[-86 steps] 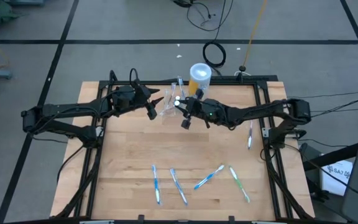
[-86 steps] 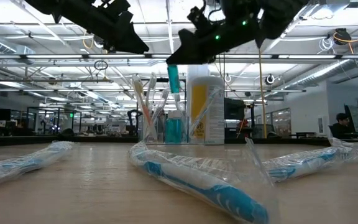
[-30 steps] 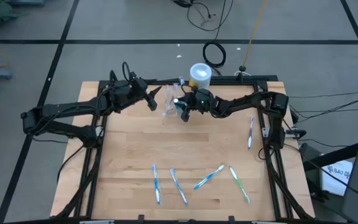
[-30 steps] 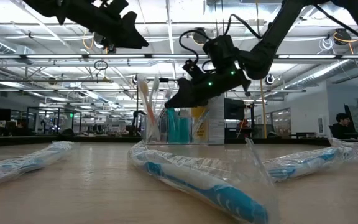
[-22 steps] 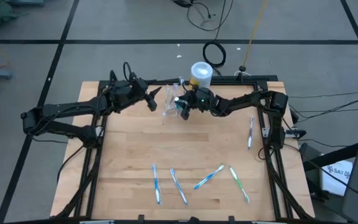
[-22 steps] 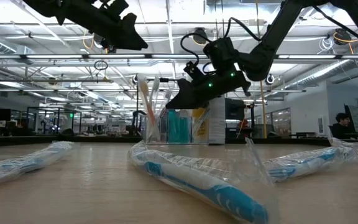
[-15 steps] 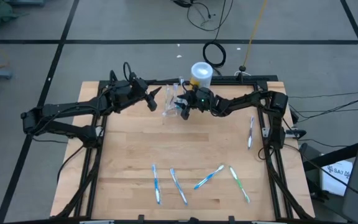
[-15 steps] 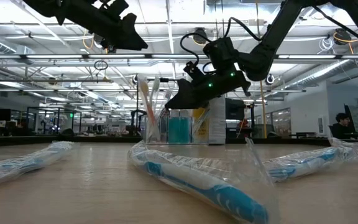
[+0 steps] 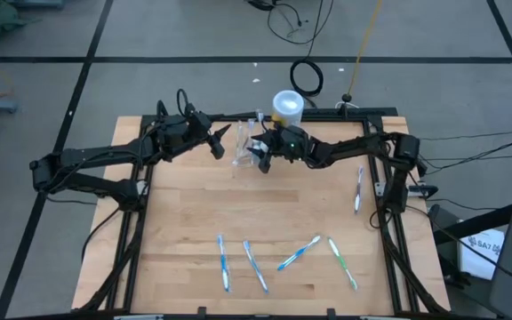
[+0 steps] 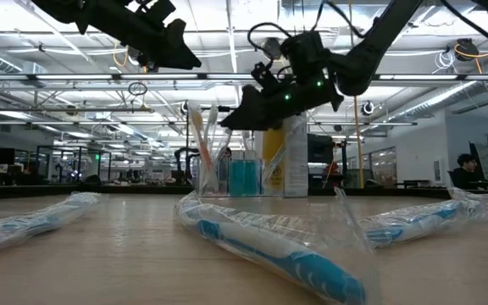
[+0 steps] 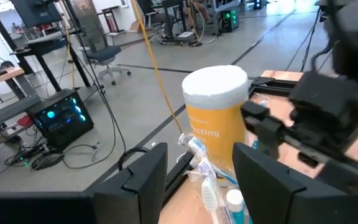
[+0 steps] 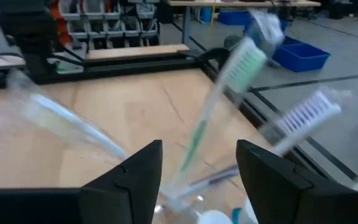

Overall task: Pick & Place toothbrushing station
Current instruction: Put the violet toothbrush into the right section of the transparent organizer

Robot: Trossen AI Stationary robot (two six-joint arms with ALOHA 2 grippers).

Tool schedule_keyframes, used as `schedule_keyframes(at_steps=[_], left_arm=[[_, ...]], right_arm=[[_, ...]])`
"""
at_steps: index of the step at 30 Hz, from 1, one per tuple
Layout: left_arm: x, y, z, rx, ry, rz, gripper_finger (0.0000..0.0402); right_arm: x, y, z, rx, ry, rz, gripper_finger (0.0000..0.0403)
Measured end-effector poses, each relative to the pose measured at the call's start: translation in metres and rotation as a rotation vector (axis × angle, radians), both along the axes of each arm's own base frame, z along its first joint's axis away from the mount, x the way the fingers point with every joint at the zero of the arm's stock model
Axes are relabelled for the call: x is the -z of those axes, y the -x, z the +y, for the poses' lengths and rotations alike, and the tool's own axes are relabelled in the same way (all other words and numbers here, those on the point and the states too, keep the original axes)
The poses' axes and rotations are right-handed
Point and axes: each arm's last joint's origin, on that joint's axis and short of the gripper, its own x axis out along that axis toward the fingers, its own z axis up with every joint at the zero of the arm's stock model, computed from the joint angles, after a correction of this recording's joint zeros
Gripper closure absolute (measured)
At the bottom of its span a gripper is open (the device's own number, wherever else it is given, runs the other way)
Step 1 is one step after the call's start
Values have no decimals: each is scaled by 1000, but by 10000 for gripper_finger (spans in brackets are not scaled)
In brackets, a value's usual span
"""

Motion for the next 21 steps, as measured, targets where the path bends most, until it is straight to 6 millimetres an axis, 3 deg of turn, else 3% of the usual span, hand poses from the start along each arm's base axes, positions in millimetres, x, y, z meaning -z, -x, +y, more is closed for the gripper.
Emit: schedule_keyframes(at_steps=[11, 21], left_arm=[[-1, 0, 0, 1, -10, -8, 213], [-9, -1, 0, 6, -67, -61, 213]], right_arm=[[-37, 12, 39, -122, -95, 58, 202], [-53, 58, 63, -104, -374, 370, 202]])
